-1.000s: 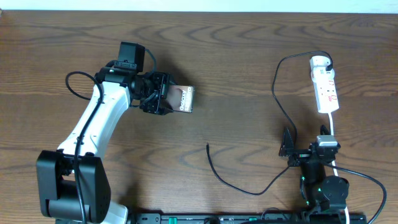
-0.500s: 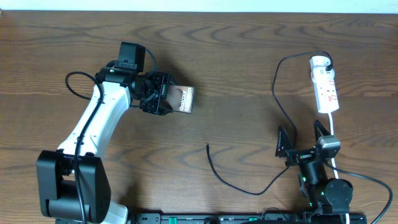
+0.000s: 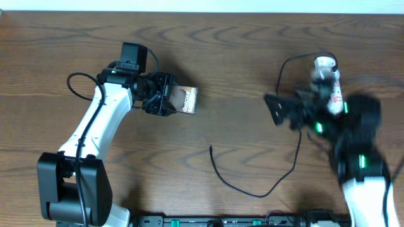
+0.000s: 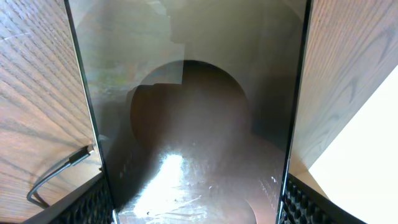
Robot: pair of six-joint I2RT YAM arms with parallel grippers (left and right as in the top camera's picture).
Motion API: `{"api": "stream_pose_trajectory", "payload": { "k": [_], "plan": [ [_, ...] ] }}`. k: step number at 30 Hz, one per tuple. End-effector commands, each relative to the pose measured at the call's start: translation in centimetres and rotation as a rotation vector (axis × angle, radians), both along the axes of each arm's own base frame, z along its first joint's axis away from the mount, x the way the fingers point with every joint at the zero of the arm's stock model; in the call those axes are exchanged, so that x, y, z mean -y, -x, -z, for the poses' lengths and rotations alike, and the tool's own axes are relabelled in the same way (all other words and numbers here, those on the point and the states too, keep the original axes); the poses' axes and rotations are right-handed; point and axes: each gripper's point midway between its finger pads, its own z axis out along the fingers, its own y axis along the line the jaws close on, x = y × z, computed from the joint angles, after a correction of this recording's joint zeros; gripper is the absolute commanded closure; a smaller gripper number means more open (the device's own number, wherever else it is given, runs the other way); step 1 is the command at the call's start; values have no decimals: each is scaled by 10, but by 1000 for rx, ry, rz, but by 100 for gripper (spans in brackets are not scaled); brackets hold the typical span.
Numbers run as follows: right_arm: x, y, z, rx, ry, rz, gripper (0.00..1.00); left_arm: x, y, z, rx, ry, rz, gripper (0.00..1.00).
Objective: Plug charger to phone and switch on socket
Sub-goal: 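Move the right gripper toward the phone held by the left gripper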
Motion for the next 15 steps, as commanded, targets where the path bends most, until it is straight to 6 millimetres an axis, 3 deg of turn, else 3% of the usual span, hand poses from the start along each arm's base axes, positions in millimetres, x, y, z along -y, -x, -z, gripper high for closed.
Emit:
{"api": "stream_pose_trajectory", "payload": {
  "k": [1, 5, 9, 12, 15],
  "plan": [
    [-62, 6, -21, -101, -208, -429, 1, 2, -5, -19, 46, 31, -1, 93],
    [-78, -32, -3, -199, -303, -497, 1, 2, -5, -19, 37, 33, -14, 93],
    [-87, -67, 35, -485, -469, -398, 1, 1, -6, -19, 4, 44, -65, 93],
    [-99, -78, 62, -575, -504, -389, 1, 1, -6, -18, -20, 52, -102, 93],
    [-114, -76, 89, -663, -505, -396, 1, 1, -6, -18, -47, 63, -141, 92]
  ]
}}
